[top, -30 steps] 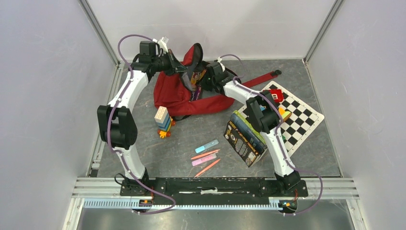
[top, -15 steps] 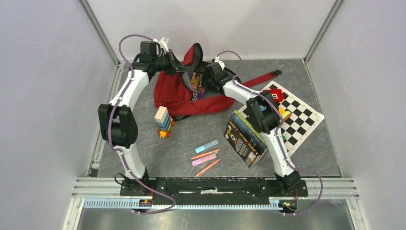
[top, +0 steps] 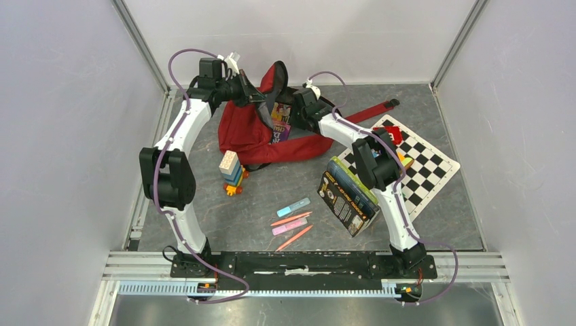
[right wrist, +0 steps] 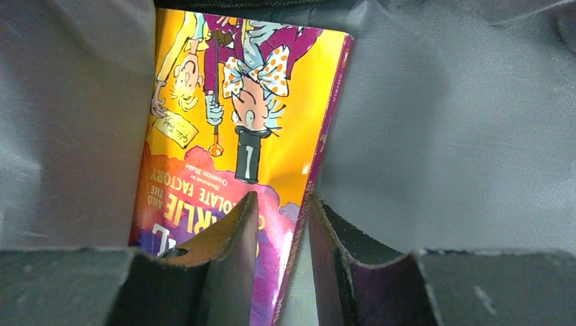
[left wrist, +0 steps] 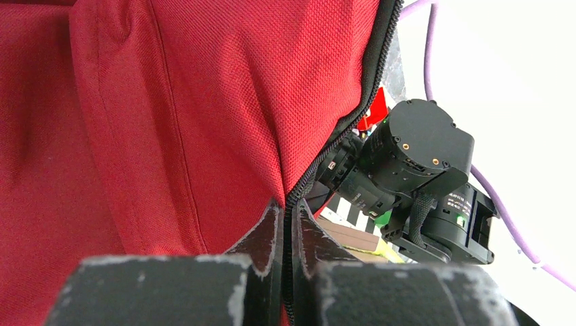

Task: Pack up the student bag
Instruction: Place the book in the student bag.

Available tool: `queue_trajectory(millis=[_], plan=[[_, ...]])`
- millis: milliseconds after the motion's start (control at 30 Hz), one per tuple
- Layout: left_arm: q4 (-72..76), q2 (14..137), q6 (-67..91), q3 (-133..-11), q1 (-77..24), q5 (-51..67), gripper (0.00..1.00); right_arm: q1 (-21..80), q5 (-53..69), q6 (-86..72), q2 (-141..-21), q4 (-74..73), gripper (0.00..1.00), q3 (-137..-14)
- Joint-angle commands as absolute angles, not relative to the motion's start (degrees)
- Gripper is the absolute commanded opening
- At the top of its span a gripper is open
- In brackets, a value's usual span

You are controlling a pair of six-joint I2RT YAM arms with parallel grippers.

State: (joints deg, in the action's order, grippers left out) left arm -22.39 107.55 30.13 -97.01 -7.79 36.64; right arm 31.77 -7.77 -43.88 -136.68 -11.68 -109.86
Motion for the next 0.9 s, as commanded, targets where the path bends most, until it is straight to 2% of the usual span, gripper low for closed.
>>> queue_trajectory(millis=[0,167,367,600,867], plan=[[-20.7,106.6,29.7,-99.7,-7.7,38.0,0.02,32.0,-7.1,-45.5,-137.0,-10.8,0.40,-110.7],[-20.7,106.6,29.6,-99.5,-7.8,37.9,0.02,32.0,-3.2,-45.4,-138.9,-7.4,0.43,-110.3],[-20.7,106.3,29.6,-99.1,-7.7,37.9,0.02,32.2,8.3,-47.3,-145.1,1.4,0.39,-114.1],[-20.3,106.3,29.8,-98.5,-7.7,37.9,0.02,33.5,13.8,-45.4,-147.6,11.8,0.39,-116.0],[-20.1,106.7,29.6,-97.8,-7.7,37.9,0.02,34.4,15.9,-43.3,-147.4,15.7,0.41,-116.0]])
